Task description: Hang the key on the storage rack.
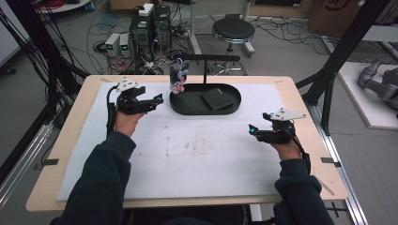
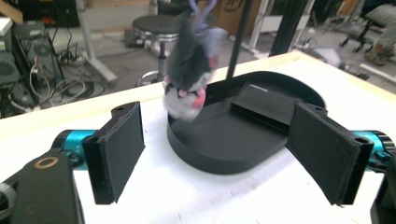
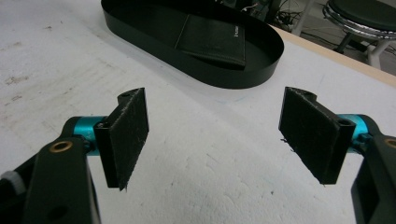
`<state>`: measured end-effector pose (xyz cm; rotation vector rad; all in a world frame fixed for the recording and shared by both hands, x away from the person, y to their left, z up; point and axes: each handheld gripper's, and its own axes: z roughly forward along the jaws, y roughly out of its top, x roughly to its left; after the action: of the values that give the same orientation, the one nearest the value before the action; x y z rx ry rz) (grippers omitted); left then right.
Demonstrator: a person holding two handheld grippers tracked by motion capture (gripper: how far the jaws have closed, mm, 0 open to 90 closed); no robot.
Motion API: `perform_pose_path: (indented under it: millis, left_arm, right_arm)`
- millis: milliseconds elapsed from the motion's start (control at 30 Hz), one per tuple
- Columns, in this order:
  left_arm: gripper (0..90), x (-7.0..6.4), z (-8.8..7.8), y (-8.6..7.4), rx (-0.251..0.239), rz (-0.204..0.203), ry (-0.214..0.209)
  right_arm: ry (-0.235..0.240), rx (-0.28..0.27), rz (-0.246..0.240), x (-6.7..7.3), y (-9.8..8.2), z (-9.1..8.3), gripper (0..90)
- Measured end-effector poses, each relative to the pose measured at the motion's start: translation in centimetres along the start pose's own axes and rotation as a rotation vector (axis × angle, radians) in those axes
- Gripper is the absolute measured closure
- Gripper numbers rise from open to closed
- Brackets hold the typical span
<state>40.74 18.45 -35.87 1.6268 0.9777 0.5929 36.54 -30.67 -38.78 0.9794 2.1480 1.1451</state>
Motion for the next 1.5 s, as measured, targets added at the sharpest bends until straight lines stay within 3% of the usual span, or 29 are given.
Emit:
perform_pose_path:
  millis: [133, 433, 700, 867, 1500]
  left_arm:
    - [18.6, -0.1, -2.1, -1.3, -0.032, 0.041, 0.004]
    - [18.6, 0.1, -4.4, -3.4, -0.066, 0.038, 0.030]
    - [18.5, 0.4, -5.2, -4.9, -0.068, 0.024, 0.039]
    - [18.5, 0.6, -5.5, -4.9, -0.085, 0.020, 0.043]
    - [18.6, 1.1, -5.9, -5.5, -0.055, 0.023, 0.067]
  right_arm:
    - [-0.002, 0.000, -0.019, 0.0, 0.0, 0.1, 22.3]
    - [-0.009, 0.002, -0.029, 0.1, -0.1, 0.1, 22.1]
    - [-0.025, 0.009, -0.034, 0.3, -0.2, 0.0, 22.0]
    - [-0.032, 0.005, -0.041, 0.4, -0.2, -0.1, 22.1]
    - [-0.038, 0.012, -0.037, 0.3, -0.3, -0.1, 22.1]
